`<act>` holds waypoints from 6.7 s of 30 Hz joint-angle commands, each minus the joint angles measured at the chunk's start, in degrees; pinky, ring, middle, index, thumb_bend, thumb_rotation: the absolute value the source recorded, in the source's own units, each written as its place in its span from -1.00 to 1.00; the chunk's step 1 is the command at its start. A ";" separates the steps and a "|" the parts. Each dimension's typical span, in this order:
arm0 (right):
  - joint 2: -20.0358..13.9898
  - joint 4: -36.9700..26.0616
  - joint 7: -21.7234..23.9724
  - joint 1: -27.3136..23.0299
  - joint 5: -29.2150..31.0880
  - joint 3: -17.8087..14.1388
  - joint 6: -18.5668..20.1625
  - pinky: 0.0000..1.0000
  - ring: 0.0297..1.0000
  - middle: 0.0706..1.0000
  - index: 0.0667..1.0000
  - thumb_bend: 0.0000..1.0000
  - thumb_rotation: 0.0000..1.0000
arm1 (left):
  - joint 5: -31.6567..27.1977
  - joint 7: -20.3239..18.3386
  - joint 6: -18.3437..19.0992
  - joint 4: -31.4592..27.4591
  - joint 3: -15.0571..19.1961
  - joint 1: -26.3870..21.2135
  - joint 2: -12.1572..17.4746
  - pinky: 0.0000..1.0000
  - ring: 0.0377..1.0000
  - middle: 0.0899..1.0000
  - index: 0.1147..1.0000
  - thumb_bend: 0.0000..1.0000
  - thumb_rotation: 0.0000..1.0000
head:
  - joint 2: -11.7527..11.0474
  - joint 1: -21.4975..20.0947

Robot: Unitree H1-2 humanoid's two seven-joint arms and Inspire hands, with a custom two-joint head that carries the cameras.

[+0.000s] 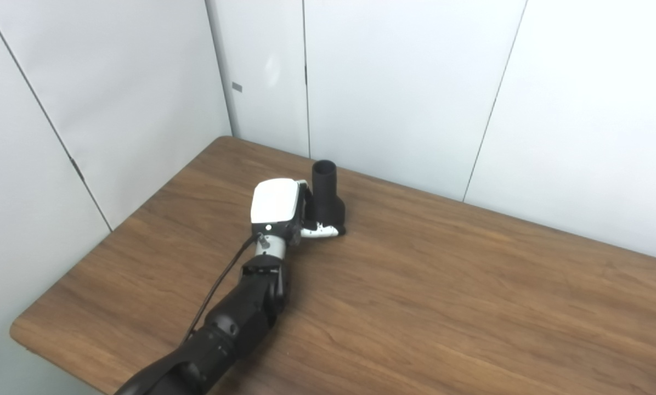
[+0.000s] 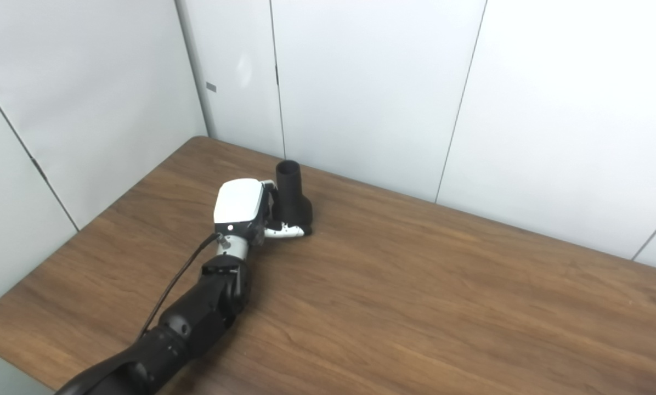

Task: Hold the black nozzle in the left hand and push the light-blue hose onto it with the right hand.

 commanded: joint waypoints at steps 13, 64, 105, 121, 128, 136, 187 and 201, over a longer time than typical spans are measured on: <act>2.98 -5.97 -1.82 1.04 -2.76 1.45 0.45 0.39 0.49 0.46 0.41 -0.57 -0.38 | 2.48 -1.50 -6.41 -10.24 -3.93 5.95 2.73 -0.80 -0.75 -0.16 -0.17 0.05 -1.00 | 1.77 -6.68; 4.36 -15.19 -22.60 2.36 -52.17 1.22 -13.77 0.06 0.29 0.32 0.23 -0.13 -0.63 | 2.78 -13.97 -28.89 -20.09 -16.39 10.96 -3.88 -0.82 -0.79 -0.16 -0.17 0.05 -1.00 | 4.54 -31.71; -1.31 3.29 -23.17 -15.60 -34.81 -2.17 5.71 0.76 0.95 1.00 1.00 0.89 -0.10 | 3.48 -13.74 -38.86 -18.40 -14.86 12.96 -4.68 -0.77 -0.75 -0.16 -0.17 0.05 -1.00 | 3.32 -47.15; -3.59 6.36 -19.60 -18.10 -33.38 1.51 11.51 0.66 0.87 0.95 0.99 0.96 -0.19 | 4.15 -14.57 -39.16 -19.43 -14.36 13.99 -4.68 -0.73 -0.72 -0.16 -0.17 0.05 -1.00 | 3.20 -46.34; -4.30 7.89 -19.31 -17.88 -34.04 3.65 12.88 0.56 0.79 0.91 0.94 1.00 -0.26 | 4.40 -14.33 -39.51 -19.07 -14.34 13.97 -4.75 -0.75 -0.73 -0.16 -0.17 0.05 -1.00 | 3.02 -46.07; -5.16 10.77 -19.32 -18.64 -34.29 4.52 11.75 0.44 0.67 0.77 0.88 1.00 -0.30 | 4.24 -14.28 -39.74 -19.15 -14.08 13.94 -4.66 -0.73 -0.72 -0.16 -0.17 0.05 -1.00 | 2.95 -45.82; -5.78 20.55 -23.16 -24.84 -33.16 5.28 6.89 0.27 0.40 0.39 0.43 0.84 -0.79 | 1.90 -20.42 -43.28 -21.24 -14.43 14.48 -3.09 -0.73 -0.72 -0.16 -0.17 0.05 -1.00 | 3.74 -44.29; -4.08 25.00 -33.60 -26.54 -33.66 2.83 -1.67 -0.17 -0.09 -0.08 -0.13 0.05 -1.00 | 2.04 -20.64 -43.25 -21.09 -14.45 14.42 -3.09 -0.73 -0.73 -0.16 -0.17 0.05 -1.00 | 3.75 -44.34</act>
